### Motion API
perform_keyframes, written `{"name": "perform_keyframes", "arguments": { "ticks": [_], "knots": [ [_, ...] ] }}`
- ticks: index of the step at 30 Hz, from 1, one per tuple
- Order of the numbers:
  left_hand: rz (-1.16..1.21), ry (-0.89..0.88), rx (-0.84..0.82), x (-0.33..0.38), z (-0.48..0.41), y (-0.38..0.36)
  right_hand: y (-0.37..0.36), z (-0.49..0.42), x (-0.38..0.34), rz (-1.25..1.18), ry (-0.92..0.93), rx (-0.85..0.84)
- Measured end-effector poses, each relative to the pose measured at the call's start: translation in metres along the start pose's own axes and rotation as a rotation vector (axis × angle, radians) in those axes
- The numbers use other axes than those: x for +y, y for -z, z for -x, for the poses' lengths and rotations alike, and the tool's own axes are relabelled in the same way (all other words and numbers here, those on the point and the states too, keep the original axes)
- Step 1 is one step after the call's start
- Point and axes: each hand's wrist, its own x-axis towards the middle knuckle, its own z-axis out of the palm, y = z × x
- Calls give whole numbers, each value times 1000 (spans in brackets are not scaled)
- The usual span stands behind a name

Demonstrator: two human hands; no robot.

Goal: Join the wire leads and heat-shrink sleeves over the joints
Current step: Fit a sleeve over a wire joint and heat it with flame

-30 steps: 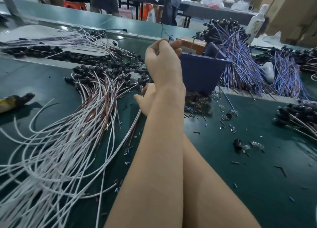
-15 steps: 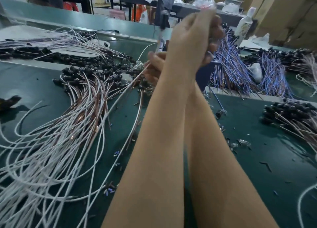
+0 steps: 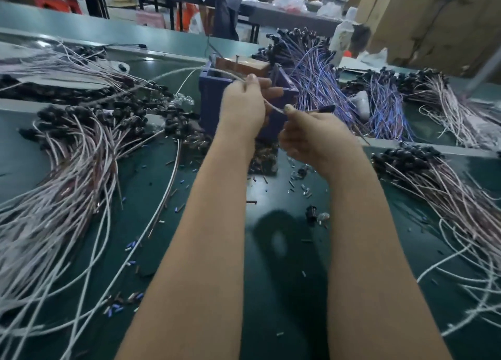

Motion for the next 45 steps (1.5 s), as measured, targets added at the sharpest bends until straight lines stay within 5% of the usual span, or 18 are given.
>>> {"name": "perform_keyframes", "arguments": {
  "ticks": [4,9,15,21,29,35,37,41,45],
  "knots": [
    [-282,-95,11,1,-6,20,9,12,-17,492,-3,-216],
    [-645,-14,-339,7,0,33,-1,1,-30,455,302,118],
    [-812,94,-533,-9,0,33,-19,-15,5,541,135,-19],
    [-619,184,-507,-18,1,32,-9,-28,17,457,85,49],
    [-487,235,-576,-23,2,30,-6,-32,19,-99,78,188],
    [-251,235,-428,-26,0,32,5,-28,7,114,207,386],
    [-253,215,-307,-30,-3,32,9,-22,-3,407,208,296],
    [-157,206,-207,-32,-5,29,2,-5,-14,942,28,-150],
    [-115,195,-203,-31,-7,27,-8,-2,-8,1013,-158,-409]
  ]
}}
